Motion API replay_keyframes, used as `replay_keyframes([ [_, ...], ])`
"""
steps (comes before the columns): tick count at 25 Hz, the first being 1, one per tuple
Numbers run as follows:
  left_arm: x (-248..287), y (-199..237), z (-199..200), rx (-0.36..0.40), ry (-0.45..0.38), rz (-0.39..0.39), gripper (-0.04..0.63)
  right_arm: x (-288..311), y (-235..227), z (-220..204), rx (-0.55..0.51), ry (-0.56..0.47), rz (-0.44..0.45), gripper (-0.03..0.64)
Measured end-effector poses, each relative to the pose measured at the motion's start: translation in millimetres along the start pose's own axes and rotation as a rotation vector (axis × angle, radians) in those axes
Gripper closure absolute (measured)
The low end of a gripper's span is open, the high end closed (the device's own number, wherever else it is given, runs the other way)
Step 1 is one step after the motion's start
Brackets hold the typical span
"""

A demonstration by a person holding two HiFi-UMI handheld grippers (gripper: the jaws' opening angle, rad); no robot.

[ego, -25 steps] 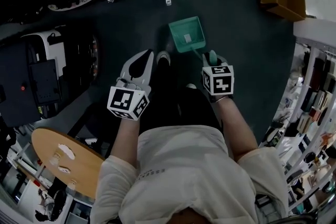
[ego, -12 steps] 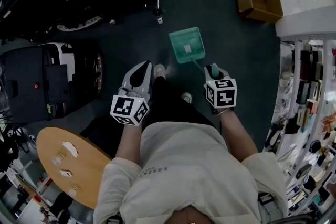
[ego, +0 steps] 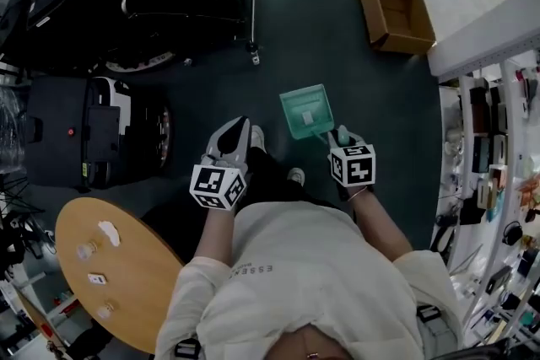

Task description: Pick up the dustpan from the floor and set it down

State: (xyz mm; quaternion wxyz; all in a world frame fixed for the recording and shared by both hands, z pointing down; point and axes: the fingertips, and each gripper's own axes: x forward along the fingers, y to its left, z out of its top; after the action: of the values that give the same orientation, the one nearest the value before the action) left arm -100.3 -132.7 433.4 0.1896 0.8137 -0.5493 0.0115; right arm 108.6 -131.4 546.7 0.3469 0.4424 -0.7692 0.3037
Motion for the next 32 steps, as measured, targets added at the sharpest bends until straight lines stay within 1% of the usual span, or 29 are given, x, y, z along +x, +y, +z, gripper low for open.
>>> replay_keyframes([
  [6, -26, -14, -21, -0.014, 0.010, 0.013, 0.580, -15, 9, -36, 0.013, 0.033, 0.017, 0.600],
  [12, -23, -8, -21, -0.019, 0.005, 0.026, 0.580, -15, 11, -41, 0.013, 0.037, 0.030, 0.600],
  [17, -2, 2, -22, -0.022, 0.029, 0.011, 0.580, 1, 5, -25, 0.052, 0.028, 0.019, 0.600],
  [22, 26, 23, -30, -0.029, 0.077, -0.004, 0.580, 35, -2, 0, 0.040, 0.054, 0.017, 0.599],
  [25, 46, 42, -33, -0.013, 0.115, -0.014, 0.580, 64, -7, 16, 0.034, 0.076, 0.013, 0.598],
  [29, 70, 73, -27, -0.036, 0.091, 0.020, 0.580, 102, -16, 33, 0.063, 0.096, 0.010, 0.598],
  [32, 90, 93, -28, -0.045, 0.084, 0.025, 0.580, 135, -22, 45, 0.092, 0.098, 0.003, 0.598],
])
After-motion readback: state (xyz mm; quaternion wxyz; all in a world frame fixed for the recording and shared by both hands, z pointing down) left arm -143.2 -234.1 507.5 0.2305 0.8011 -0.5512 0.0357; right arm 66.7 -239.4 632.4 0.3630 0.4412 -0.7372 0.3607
